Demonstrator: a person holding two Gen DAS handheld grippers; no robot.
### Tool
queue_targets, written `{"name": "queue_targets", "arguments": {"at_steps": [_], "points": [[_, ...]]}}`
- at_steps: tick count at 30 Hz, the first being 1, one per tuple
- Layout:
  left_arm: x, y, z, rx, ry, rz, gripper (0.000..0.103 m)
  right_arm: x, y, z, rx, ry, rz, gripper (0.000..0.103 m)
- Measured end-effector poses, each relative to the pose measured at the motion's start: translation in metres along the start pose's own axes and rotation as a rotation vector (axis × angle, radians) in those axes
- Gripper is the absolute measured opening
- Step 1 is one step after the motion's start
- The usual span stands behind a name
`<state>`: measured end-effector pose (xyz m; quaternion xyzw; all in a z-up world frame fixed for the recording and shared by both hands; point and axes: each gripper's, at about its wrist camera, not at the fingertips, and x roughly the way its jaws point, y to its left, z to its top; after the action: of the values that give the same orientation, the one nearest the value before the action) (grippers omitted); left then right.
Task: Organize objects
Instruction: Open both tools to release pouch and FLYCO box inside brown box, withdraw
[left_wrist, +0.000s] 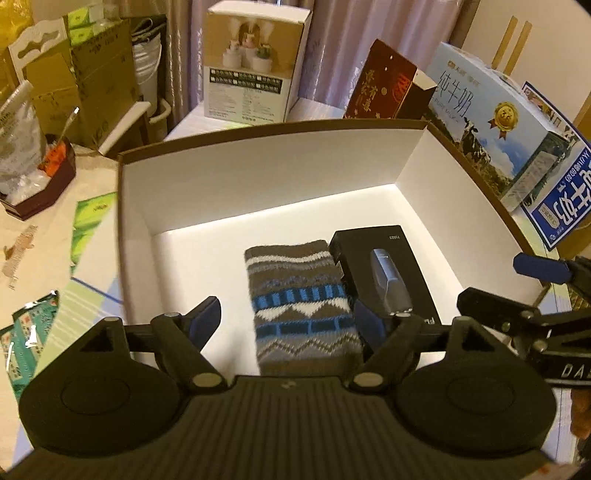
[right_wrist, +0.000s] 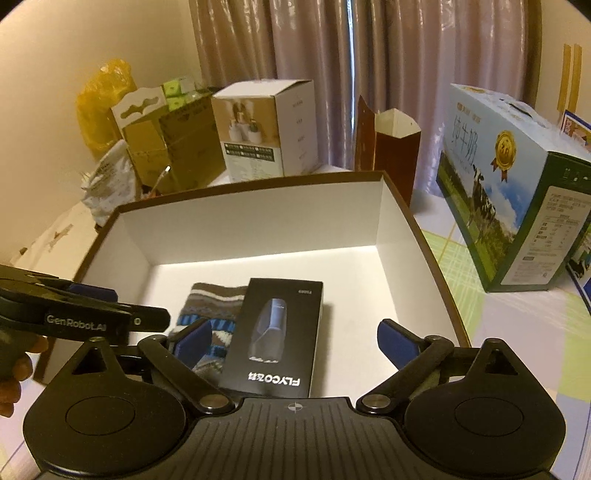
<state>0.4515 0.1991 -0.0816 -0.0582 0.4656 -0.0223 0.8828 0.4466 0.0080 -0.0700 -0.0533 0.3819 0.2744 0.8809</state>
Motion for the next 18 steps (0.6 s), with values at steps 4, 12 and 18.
{"name": "queue_targets", "arguments": {"at_steps": [4, 12, 18], "points": [[-0.019, -0.001, -0.007, 0.001, -0.014, 0.008, 0.078, -0.013, 0.002, -0.003, 0.007, -0.015, 0.019, 0.096], [-0.058, -0.011, -0.030, 0.011, -0.045, 0.016, 0.085, -0.045, 0.005, -0.017, 0.026, -0.048, 0.066, 0.097], [-0.084, -0.027, -0.049, 0.012, -0.065, 0.015, 0.085, -0.078, 0.004, -0.029, 0.036, -0.086, 0.102, 0.098]]}}
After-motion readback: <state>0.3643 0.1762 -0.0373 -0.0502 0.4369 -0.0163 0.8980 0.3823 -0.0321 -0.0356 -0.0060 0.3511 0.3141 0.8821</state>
